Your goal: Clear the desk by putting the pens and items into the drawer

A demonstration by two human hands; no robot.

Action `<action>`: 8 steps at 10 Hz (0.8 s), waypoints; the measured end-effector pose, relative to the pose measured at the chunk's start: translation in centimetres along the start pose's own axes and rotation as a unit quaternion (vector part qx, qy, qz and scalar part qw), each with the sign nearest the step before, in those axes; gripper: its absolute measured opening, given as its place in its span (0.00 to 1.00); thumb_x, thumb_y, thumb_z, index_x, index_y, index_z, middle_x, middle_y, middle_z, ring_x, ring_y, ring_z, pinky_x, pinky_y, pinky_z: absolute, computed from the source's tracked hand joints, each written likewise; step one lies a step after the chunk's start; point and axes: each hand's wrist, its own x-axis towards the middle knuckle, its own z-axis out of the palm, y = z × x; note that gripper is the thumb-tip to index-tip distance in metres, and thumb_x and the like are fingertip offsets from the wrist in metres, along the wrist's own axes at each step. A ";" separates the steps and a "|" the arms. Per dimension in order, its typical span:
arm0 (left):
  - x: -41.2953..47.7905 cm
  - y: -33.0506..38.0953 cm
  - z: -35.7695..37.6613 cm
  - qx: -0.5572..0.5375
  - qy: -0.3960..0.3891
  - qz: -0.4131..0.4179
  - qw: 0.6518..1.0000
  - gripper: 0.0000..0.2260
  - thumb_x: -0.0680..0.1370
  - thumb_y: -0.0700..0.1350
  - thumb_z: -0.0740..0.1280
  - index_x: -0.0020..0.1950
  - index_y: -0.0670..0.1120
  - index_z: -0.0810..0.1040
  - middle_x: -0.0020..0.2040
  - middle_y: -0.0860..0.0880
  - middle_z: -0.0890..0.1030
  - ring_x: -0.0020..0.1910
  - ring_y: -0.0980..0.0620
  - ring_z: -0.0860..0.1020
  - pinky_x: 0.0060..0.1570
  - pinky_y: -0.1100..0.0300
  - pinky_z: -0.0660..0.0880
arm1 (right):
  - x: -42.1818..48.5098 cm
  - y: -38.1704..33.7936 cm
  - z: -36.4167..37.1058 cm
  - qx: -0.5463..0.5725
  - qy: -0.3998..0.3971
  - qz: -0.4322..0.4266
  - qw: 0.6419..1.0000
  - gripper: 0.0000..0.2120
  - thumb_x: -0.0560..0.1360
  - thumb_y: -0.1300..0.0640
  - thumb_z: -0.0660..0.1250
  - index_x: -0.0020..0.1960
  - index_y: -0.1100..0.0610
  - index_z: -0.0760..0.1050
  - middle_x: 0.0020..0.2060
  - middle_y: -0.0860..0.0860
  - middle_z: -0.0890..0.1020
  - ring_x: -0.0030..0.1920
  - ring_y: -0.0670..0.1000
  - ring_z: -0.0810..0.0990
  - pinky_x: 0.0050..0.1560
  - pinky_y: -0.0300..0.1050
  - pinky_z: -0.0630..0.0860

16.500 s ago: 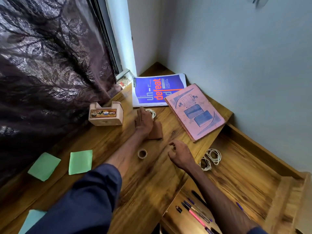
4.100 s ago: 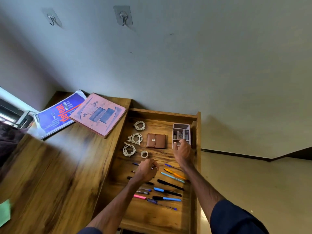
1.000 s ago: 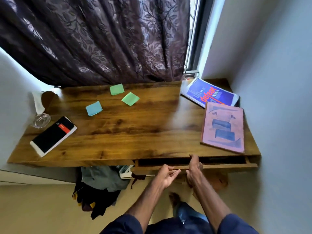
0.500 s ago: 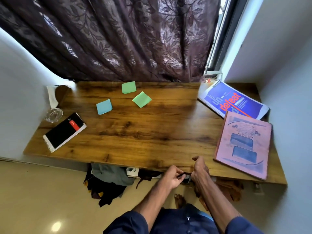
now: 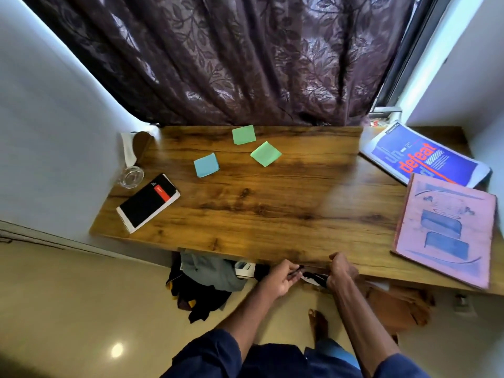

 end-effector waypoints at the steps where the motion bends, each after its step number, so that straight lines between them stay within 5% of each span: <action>1: -0.4 1.6 -4.7 0.021 -0.042 0.035 0.998 0.05 0.79 0.30 0.62 0.47 0.35 0.77 0.39 0.41 0.84 0.41 0.49 0.81 0.39 0.62 0.81 | 0.6 3.9 3.8 0.000 0.024 -0.005 1.000 0.20 0.83 0.60 0.56 0.71 0.69 0.67 0.68 0.65 0.74 0.68 0.64 0.73 0.67 0.57 0.71; 2: -0.7 4.1 -10.5 0.046 -0.036 0.062 0.996 0.05 0.80 0.32 0.63 0.50 0.37 0.79 0.41 0.44 0.83 0.41 0.51 0.81 0.39 0.64 0.80 | -0.6 7.8 7.5 0.018 0.000 -0.019 1.000 0.21 0.80 0.55 0.59 0.68 0.67 0.70 0.61 0.60 0.77 0.59 0.60 0.78 0.63 0.57 0.76; 3: -1.0 7.0 -16.6 0.058 -0.042 0.072 0.995 0.07 0.82 0.35 0.62 0.52 0.38 0.79 0.40 0.45 0.83 0.38 0.52 0.80 0.36 0.64 0.79 | -0.7 10.5 11.2 0.071 0.061 -0.011 0.996 0.21 0.73 0.54 0.65 0.61 0.66 0.74 0.55 0.59 0.79 0.47 0.58 0.77 0.49 0.52 0.78; 4: -1.7 9.9 -22.0 0.024 -0.020 0.076 0.997 0.09 0.83 0.35 0.60 0.48 0.38 0.79 0.40 0.44 0.82 0.39 0.50 0.78 0.33 0.64 0.78 | -2.8 11.8 13.9 0.080 0.028 -0.024 0.996 0.17 0.77 0.56 0.64 0.60 0.66 0.75 0.47 0.58 0.77 0.37 0.55 0.76 0.45 0.52 0.76; 5: -2.4 11.3 -25.3 -0.010 -0.007 0.078 0.997 0.08 0.83 0.35 0.60 0.49 0.38 0.78 0.43 0.43 0.82 0.40 0.49 0.79 0.37 0.60 0.79 | -4.2 13.5 15.4 0.070 0.000 -0.042 0.997 0.14 0.78 0.56 0.62 0.55 0.65 0.79 0.44 0.58 0.80 0.38 0.54 0.78 0.42 0.49 0.76; 6: -2.7 12.1 -27.1 -0.036 -0.020 0.080 0.996 0.08 0.83 0.36 0.61 0.48 0.37 0.79 0.43 0.42 0.81 0.41 0.47 0.79 0.42 0.57 0.77 | -5.6 14.7 17.6 0.049 -0.048 -0.052 0.996 0.11 0.80 0.58 0.61 0.53 0.63 0.79 0.54 0.60 0.83 0.49 0.57 0.81 0.52 0.50 0.79; 7: -2.9 12.8 -28.0 -0.029 -0.014 0.086 0.996 0.07 0.82 0.37 0.62 0.51 0.37 0.79 0.43 0.43 0.82 0.41 0.48 0.79 0.38 0.59 0.79 | -6.1 15.7 19.7 0.011 -0.089 -0.036 0.995 0.14 0.79 0.61 0.62 0.59 0.70 0.77 0.58 0.67 0.81 0.56 0.67 0.82 0.48 0.50 0.79; 8: -3.0 13.6 -29.2 -0.001 -0.005 0.102 0.995 0.08 0.82 0.39 0.62 0.56 0.38 0.79 0.43 0.44 0.82 0.39 0.50 0.80 0.30 0.61 0.78 | -6.5 16.8 22.0 -0.001 -0.129 -0.025 0.991 0.17 0.78 0.62 0.64 0.62 0.71 0.76 0.57 0.70 0.81 0.51 0.64 0.83 0.39 0.46 0.75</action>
